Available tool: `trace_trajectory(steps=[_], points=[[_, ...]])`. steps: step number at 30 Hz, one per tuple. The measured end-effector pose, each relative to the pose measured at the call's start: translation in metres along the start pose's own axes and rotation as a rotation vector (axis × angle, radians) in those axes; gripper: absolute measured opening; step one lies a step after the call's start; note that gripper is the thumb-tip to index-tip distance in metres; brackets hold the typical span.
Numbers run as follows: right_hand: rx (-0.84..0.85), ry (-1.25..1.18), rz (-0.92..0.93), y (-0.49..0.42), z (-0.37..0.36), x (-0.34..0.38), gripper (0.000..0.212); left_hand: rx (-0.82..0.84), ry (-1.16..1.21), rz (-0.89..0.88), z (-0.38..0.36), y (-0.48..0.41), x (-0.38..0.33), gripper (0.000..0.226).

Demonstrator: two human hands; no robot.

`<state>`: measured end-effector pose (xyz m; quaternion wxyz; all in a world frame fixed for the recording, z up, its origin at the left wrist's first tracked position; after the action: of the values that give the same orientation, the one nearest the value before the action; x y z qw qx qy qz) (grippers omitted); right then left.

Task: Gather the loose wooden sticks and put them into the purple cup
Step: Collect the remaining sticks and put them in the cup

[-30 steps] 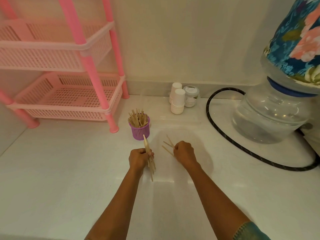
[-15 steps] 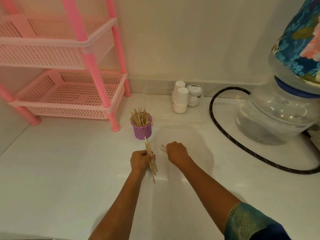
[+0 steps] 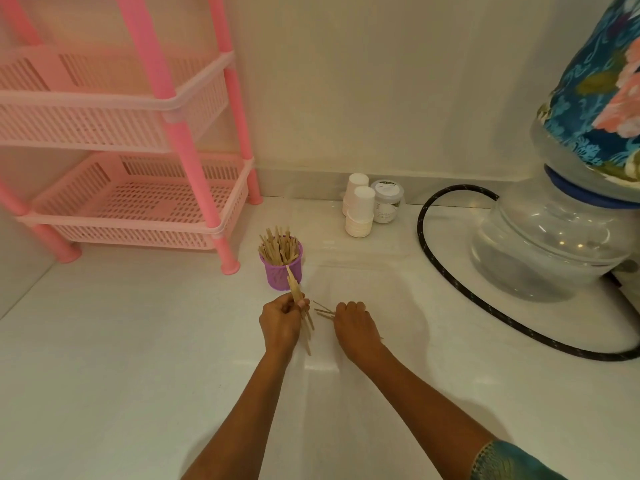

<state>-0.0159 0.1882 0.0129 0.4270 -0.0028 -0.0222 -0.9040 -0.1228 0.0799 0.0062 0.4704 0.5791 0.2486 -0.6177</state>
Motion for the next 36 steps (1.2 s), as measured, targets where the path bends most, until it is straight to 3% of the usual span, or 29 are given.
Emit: trace_trajectory(steps=[4,8,14,21,28,36], points=[[0.000,-0.093,-0.005,0.001,-0.003,-0.007,0.021,-0.032,0.100,-0.057,0.008,0.000,-0.013,0.012],[0.125,-0.280,-0.071,-0.002,-0.020,-0.019,0.029,-0.073,0.124,-0.145,0.017,0.000,-0.027,0.014],[0.235,-0.520,-0.196,-0.007,-0.032,-0.035,0.025,-0.111,0.123,-0.189,0.024,-0.004,-0.037,0.019],[0.221,-1.178,-0.380,-0.008,-0.023,-0.045,0.019,-0.170,0.132,-0.236,0.036,-0.011,-0.058,0.025],[0.098,-1.486,-0.223,-0.041,0.033,-0.025,0.015,-0.206,0.189,-0.320,0.049,-0.015,-0.090,0.022],[-0.151,-1.528,0.022,-0.082,0.111,0.003,0.011,-0.210,0.243,-0.344,0.056,-0.035,-0.117,0.020]])
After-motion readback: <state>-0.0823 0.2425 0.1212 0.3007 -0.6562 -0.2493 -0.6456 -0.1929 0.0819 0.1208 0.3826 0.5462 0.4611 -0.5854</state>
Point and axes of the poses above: each hand's wrist, its own y-axis away from the middle knuckle, its own z-axis out of the back of the hand, x = y × z, the point moved 10 cm from there along -y, towards the middle knuckle, and after that the axes turned 1 degree about x, right-handed, at the moved point
